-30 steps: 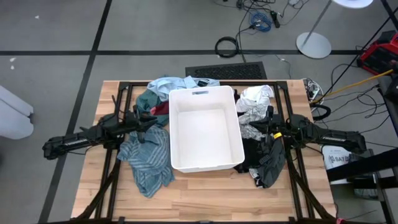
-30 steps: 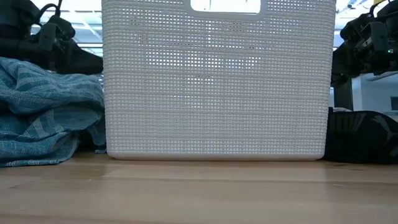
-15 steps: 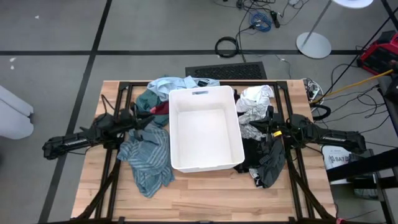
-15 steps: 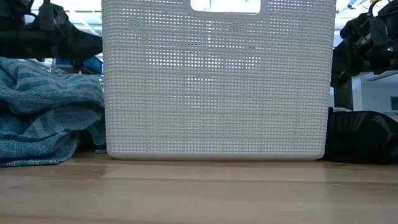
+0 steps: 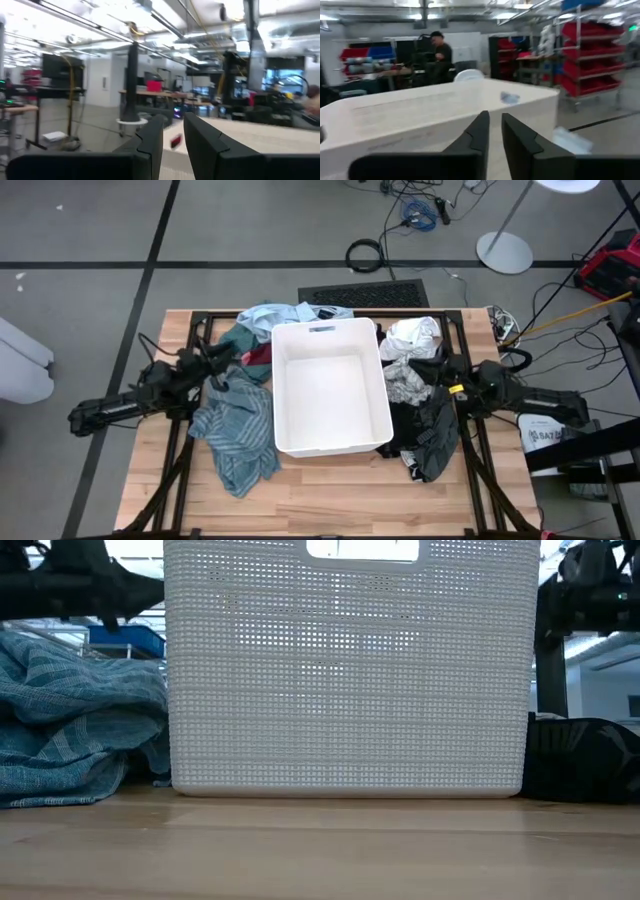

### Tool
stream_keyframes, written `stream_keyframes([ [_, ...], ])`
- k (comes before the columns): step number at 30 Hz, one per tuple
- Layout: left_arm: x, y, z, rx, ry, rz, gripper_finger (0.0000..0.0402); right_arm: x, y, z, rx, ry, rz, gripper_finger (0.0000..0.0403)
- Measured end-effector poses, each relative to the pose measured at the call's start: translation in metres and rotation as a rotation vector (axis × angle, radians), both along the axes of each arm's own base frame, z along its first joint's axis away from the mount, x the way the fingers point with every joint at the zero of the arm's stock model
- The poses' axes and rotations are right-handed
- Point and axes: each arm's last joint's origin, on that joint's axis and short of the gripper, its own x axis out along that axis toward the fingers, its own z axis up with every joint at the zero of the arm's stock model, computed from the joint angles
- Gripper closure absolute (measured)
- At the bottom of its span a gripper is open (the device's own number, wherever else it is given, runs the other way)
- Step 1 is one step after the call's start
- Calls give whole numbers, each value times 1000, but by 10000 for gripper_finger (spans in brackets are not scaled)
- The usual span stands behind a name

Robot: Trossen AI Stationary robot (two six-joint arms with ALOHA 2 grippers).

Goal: Sort clothes
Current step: Put the white and black towel into the white laundry organizer

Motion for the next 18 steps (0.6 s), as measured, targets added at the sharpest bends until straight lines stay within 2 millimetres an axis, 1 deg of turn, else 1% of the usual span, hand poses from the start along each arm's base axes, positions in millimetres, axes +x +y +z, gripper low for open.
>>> stream_keyframes([
  [4, -3, 0, 14, 5, 2, 42, 316, -2, -2, 12, 6, -2, -89, 307],
  [8, 0, 2, 24, -5, 82, 74, 303, -1, -6, 17, 30, 17, -183, 256],
  [11, 5, 6, 30, -15, 126, 106, 283, 3, -10, 15, 65, 41, -235, 220],
  [13, 8, 11, 37, -30, 148, 158, 266, 6, -14, 12, 89, 67, -283, 199],
  [16, 13, 20, 46, -68, 202, 254, 239, 10, -21, 7, 128, 105, -353, 177],
  [18, 15, 25, 58, -86, 233, 294, 224, 11, -26, 4, 168, 133, -388, 169],
])
